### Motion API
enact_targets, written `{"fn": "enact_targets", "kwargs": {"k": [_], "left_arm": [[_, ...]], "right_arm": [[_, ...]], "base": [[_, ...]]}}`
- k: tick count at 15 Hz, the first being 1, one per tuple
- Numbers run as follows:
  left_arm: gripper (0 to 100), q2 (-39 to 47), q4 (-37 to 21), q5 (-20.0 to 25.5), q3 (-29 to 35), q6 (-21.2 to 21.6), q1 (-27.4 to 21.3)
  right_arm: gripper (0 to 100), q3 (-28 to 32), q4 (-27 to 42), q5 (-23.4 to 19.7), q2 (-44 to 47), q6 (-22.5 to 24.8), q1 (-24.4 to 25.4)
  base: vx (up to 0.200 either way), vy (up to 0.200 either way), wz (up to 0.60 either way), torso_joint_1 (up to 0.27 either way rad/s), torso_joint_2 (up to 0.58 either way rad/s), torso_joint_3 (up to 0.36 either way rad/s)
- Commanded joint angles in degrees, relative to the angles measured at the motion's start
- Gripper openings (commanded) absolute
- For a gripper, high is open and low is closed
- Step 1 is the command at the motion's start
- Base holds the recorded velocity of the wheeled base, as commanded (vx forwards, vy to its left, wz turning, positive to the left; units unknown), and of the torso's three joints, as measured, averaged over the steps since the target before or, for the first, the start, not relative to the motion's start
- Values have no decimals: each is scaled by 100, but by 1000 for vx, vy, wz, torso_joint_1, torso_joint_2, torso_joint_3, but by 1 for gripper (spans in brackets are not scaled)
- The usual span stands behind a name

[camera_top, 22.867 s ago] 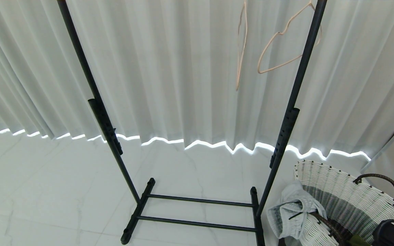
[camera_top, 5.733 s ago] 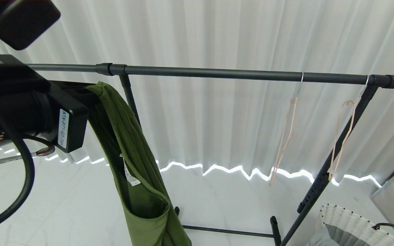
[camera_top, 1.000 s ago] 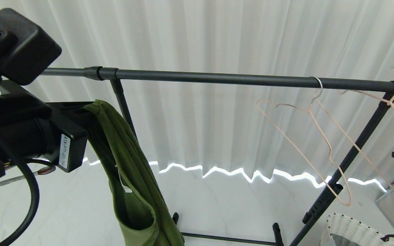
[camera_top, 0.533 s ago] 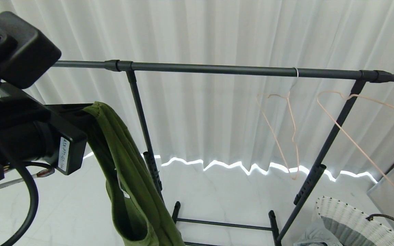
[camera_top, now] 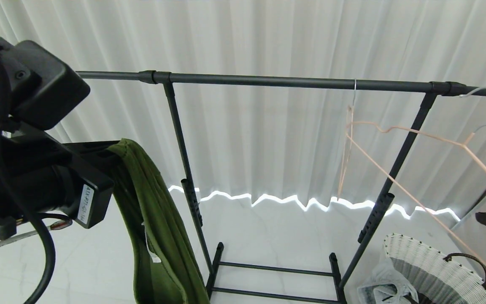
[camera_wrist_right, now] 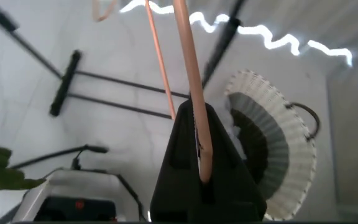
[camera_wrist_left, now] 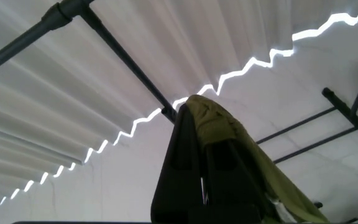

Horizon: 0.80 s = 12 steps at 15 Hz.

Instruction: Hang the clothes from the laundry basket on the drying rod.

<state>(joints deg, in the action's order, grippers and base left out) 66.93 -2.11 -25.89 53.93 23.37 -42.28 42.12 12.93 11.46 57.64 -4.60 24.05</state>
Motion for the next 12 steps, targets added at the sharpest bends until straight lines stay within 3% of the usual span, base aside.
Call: {"fn": "enact_targets", "kwargs": {"k": [1,5,8,10,12], "left_arm": [[0,66,0,-179,-120,1,0],[0,470,18,-847,-58,-131,0],[0,927,105,-1058,223,-852,0],[0,1218,105,-1269,566,-1203,35],[0,1455,105,-1392,926,-1361,264]], "right_arm": [[0,60,51,5,-42,-6,926],[0,218,166,5,160,-59,2631],[0,429,104,5,573,-534,3721],[0,605,104,5,775,-912,4310],[0,675,104,-3,881,-964,4608]], "base": [[0,0,0,0,0,0],[0,0,0,0,0,0],[0,0,0,0,0,0],[0,0,0,0,0,0],[0,0,0,0,0,0]]}}
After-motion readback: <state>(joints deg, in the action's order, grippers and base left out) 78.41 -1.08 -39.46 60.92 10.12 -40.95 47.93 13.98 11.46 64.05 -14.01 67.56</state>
